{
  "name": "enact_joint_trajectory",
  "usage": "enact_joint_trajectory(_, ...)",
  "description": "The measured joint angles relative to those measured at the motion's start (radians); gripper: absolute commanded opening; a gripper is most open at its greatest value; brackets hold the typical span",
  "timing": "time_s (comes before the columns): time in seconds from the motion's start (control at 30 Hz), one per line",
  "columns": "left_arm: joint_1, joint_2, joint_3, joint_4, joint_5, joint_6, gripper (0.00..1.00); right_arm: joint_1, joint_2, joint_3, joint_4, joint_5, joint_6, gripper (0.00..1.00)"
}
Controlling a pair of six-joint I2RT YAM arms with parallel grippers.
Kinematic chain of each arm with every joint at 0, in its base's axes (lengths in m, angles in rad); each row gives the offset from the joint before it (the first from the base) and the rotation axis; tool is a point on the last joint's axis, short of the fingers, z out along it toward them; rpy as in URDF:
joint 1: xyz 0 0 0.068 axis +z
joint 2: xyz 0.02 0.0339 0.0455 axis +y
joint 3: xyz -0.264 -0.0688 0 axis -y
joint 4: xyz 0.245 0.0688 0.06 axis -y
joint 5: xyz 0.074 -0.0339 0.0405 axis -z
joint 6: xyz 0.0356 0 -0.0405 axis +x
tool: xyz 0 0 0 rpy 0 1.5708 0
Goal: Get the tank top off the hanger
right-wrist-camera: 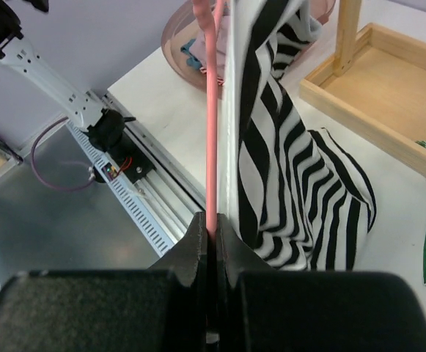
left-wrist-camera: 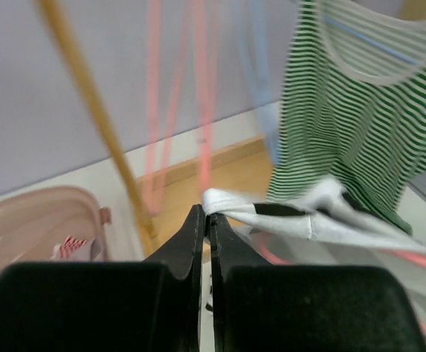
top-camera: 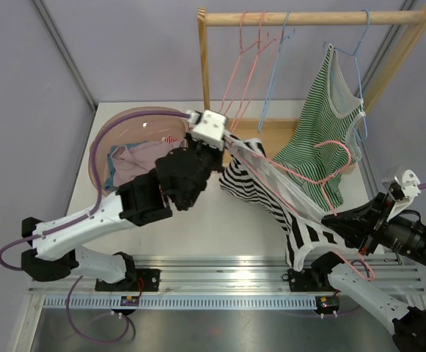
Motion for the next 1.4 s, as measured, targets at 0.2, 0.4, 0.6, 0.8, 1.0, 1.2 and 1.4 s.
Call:
enact_joint_trajectory(0.2,0.144,-0.207,-0.094,-0.124,-0.025,-0.222,0.00,0.027,0.021,-0.042,0.084,-0.066,-0.033,0.00)
enact_joint_trajectory(0.4,0.230,-0.293,-0.151,-0.191,0.098,-0.331,0.00,0.029,-0.014,-0.161,0.262,-0.082,-0.018,0.00)
enact_joint_trajectory(0.6,0.262,-0.479,-0.497,-0.051,0.471,-0.296,0.00,0.033,-0.211,-0.522,0.656,-0.028,0.135,0.00)
enact_joint_trajectory(0.8,0.259,-0.507,-0.671,0.069,0.867,-0.285,0.00,0.034,-0.230,-0.807,1.202,0.058,0.324,0.00)
enact_joint_trajectory(1.0,0.206,-0.442,-0.693,0.079,0.934,-0.286,0.00,0.034,-0.216,-0.920,1.376,0.219,0.375,0.00)
enact_joint_trajectory(1.2,0.182,-0.388,-0.674,-0.035,0.699,-0.317,0.02,0.034,-0.206,-0.596,0.986,0.499,0.275,0.00)
enact_joint_trajectory(1.4,0.181,-0.326,-0.614,-0.193,0.476,-0.390,0.37,0.034,-0.087,-0.319,0.617,0.681,0.242,0.00)
